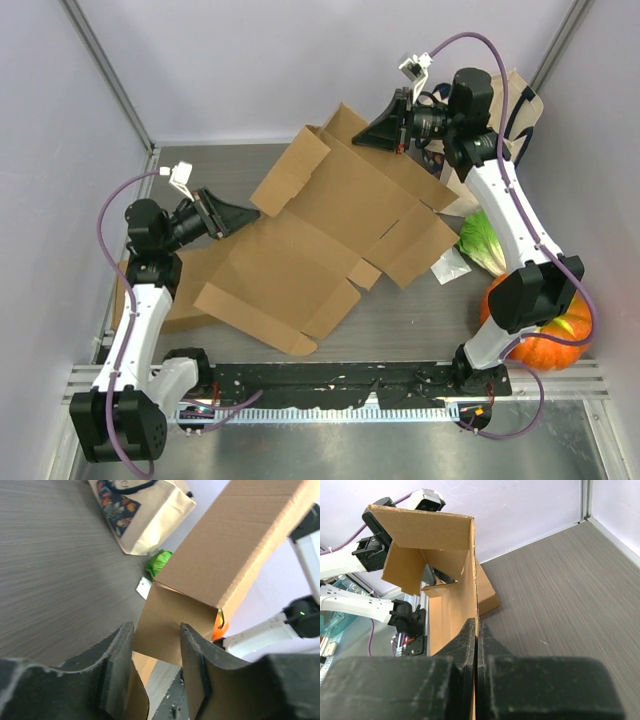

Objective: Fold the paper box

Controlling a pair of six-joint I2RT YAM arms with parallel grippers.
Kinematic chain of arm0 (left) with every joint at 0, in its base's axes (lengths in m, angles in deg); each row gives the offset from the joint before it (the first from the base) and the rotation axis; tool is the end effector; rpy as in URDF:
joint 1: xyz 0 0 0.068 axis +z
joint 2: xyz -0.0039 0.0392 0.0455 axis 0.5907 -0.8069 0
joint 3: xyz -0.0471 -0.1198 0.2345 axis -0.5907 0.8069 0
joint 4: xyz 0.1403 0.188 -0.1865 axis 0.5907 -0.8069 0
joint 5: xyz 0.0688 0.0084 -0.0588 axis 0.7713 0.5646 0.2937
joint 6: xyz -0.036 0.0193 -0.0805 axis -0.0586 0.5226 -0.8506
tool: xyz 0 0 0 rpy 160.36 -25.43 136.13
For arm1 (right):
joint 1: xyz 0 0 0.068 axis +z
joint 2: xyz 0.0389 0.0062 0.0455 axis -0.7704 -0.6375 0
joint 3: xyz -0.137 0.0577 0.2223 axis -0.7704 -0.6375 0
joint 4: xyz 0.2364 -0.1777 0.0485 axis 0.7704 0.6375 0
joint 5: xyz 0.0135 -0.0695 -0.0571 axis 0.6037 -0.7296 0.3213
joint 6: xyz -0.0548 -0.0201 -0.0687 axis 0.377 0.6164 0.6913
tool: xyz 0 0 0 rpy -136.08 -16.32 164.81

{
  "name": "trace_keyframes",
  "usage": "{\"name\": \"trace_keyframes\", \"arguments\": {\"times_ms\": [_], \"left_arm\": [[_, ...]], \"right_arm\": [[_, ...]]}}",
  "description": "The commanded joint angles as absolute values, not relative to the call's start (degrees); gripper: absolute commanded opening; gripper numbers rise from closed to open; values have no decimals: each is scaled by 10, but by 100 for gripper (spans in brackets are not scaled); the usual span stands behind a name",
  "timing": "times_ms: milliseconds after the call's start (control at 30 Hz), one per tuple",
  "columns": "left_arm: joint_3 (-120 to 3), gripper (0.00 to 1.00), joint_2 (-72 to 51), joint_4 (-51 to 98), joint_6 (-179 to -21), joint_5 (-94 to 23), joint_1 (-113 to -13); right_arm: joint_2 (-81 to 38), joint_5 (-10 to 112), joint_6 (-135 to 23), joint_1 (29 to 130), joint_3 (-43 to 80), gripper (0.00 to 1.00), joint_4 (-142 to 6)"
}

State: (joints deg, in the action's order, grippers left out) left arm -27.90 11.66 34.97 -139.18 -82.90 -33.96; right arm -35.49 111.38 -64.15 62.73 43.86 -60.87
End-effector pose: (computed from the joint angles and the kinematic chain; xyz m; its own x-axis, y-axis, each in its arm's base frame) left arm 0.2795 -0.0557 0.3236 -0.6020 -0.4581 -0.6540 0.5331 0.3793 -0.7563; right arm 0.3973 0.1636 0.4572 -0.2863 0.0346 -0.9575 -0.9442 0.1598 0.2880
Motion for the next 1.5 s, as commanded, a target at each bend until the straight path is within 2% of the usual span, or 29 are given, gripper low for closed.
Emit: {"name": "trace_keyframes", "arguments": {"times_ms": [0, 100, 167, 200, 300, 367, 467, 500, 600, 733, 867, 967, 1033, 1067, 1200, 1433, 1467], "left_arm": [[-327, 41, 99, 251, -1299, -778, -357], [-343, 40, 95, 215, -1269, -727, -387], [-349, 48, 90, 215, -1261, -684, -409], [-352, 56, 86, 215, -1247, -676, -416], [-370, 63, 58, 187, -1224, -667, -442], [-379, 63, 40, 172, -1213, -668, -453], [-377, 58, 31, 172, -1204, -667, -453], [-375, 51, 27, 174, -1204, -666, -453], [-379, 38, 14, 184, -1205, -663, -454], [-403, 25, -7, 179, -1202, -643, -472], [-414, 22, -20, 177, -1200, -628, -489], [-414, 33, -30, 178, -1196, -622, -504], [-413, 32, -36, 180, -1197, -621, -508], [-412, 29, -41, 183, -1199, -622, -508], [-413, 0, -43, 197, -1201, -622, -515], [-400, 0, -26, 167, -1198, -540, -517], [-397, 7, -24, 167, -1204, -535, -517]], "right_arm": [[-306, 1116, -687, 626, 431, 1, -708], [-297, 1125, -734, 627, 410, 1, -766], [-294, 1128, -750, 629, 405, 1, -781], [-294, 1129, -751, 630, 405, 1, -784], [-294, 1130, -756, 633, 407, 1, -790], [-293, 1130, -760, 633, 407, 1, -792], [-291, 1131, -761, 633, 407, 1, -794], [-291, 1132, -763, 633, 407, 1, -793], [-286, 1132, -762, 634, 403, 1, -795], [-280, 1132, -763, 640, 403, 1, -795], [-274, 1132, -764, 645, 404, 1, -795], [-276, 1133, -763, 645, 403, 1, -792], [-275, 1133, -764, 646, 403, 1, -791], [-275, 1132, -764, 646, 402, 1, -791], [-276, 1130, -762, 645, 400, 1, -792], [-275, 1114, -702, 646, 402, 1, -728], [-274, 1108, -687, 646, 402, 1, -710]]}}
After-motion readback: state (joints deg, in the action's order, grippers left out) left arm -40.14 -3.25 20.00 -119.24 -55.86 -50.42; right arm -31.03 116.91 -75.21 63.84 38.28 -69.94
